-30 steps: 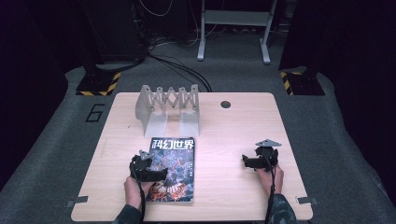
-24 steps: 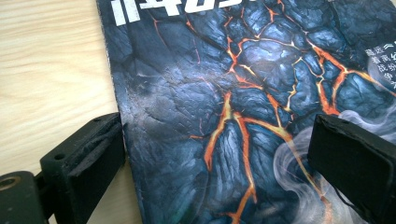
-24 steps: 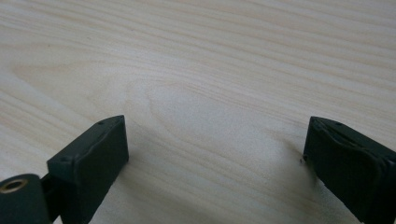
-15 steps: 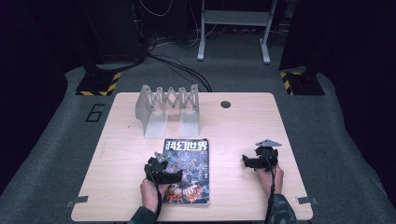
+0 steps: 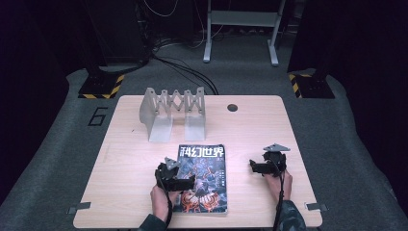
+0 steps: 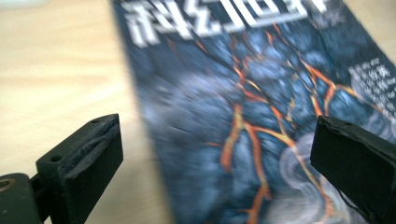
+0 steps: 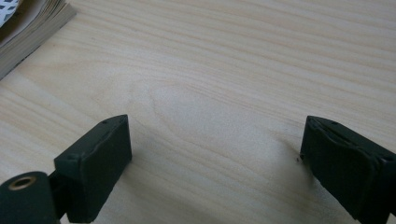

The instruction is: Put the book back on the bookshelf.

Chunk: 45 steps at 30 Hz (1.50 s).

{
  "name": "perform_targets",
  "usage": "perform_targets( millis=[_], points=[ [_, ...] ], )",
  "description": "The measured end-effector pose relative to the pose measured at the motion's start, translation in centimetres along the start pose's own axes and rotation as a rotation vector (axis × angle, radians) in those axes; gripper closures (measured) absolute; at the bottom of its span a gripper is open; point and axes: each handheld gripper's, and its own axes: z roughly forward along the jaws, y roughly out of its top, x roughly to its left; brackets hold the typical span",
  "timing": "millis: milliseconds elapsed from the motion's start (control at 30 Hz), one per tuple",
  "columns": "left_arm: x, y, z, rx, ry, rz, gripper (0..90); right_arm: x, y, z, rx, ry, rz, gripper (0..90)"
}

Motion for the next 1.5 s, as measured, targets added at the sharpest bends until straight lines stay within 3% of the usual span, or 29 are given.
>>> perform_targets(
  millis=[100, 133, 167, 200, 233, 267, 367, 433, 467, 500, 533, 600, 700, 733, 767, 833, 867, 1100, 1133, 1500],
  points=[
    [2.9, -0.3, -0.5, 0.005, 0.053, -0.007, 2.6, -0.1, 0.0, -0.1, 0.004, 0.008, -0.015, 10.2],
    [3.7, -0.4, -0.6, 0.009, 0.080, -0.013, 2.8, 0.1, 0.0, -0.1, 0.003, 0.005, 0.004, 10.6],
    [3.7, -0.4, -0.6, 0.009, 0.080, -0.013, 3.0, 0.2, 0.0, -0.2, 0.003, 0.008, 0.008, 10.6],
    [4.6, -0.7, -0.8, 0.012, 0.133, 0.000, 3.0, 0.3, 0.0, -0.3, 0.010, 0.012, 0.004, 11.0],
    [4.6, -0.7, -0.8, 0.012, 0.133, 0.000, 2.9, 0.3, 0.0, -0.3, 0.010, 0.012, 0.004, 11.0],
    [5.3, -0.9, -0.8, 0.031, 0.143, 0.012, 2.4, 0.7, 0.1, -0.8, 0.013, 0.032, 0.013, 19.2],
    [5.4, -1.3, -0.3, 0.050, 0.137, 0.026, 1.6, 1.9, 0.4, -1.8, -0.015, 0.059, 0.011, 18.8],
    [5.3, -1.3, -0.2, 0.052, 0.131, 0.025, 0.9, 2.4, 0.6, -2.0, 0.006, 0.073, 0.023, 18.4],
    [5.2, -1.5, 0.1, 0.064, 0.121, 0.031, 0.7, 3.4, 1.0, -2.3, 0.031, 0.113, 0.007, 19.1],
    [5.2, -1.5, 0.1, 0.064, 0.121, 0.031, 0.0, 3.4, 1.0, -2.3, 0.031, 0.113, 0.007, 19.1],
    [5.0, -1.6, 0.2, 0.042, 0.130, 0.024, 0.0, 4.4, 1.3, -2.3, 0.056, 0.150, 0.002, 20.0],
    [4.9, -1.7, 0.2, 0.048, 0.128, 0.021, 0.1, 5.5, 1.7, -2.3, 0.082, 0.184, -0.006, 21.0],
    [5.0, -1.7, 0.1, 0.060, 0.123, 0.038, 0.1, 6.6, 2.2, -2.3, 0.086, 0.219, -0.018, 23.4],
    [4.9, -1.9, 0.2, 0.030, 0.130, 0.029, 0.0, 7.4, 2.6, -2.2, 0.105, 0.250, -0.014, 24.3],
    [4.9, -1.9, 0.2, 0.022, 0.134, 0.025, 0.0, 7.6, 2.9, -2.0, 0.108, 0.266, -0.041, 25.3],
    [4.8, -1.9, 0.2, 0.023, 0.134, 0.025, 0.0, 8.1, 3.1, -1.9, 0.130, 0.277, -0.028, 26.0],
    [4.8, -1.9, 0.2, 0.024, 0.133, 0.025, 0.0, 8.8, 3.5, -1.5, 0.151, 0.293, -0.048, 28.9],
    [4.6, -1.8, 0.4, 0.023, 0.122, 0.038, 0.3, 10.3, 4.4, 0.2, 0.265, 0.326, -0.071, 33.5],
    [4.6, -1.7, 0.4, 0.035, 0.120, 0.053, 0.3, 10.4, 4.5, 0.4, 0.267, 0.322, -0.074, 33.9],
    [4.5, -1.7, 0.5, 0.022, 0.111, 0.051, 0.4, 11.7, 5.7, 1.3, 0.361, 0.291, -0.101, 35.0]
  ],
)
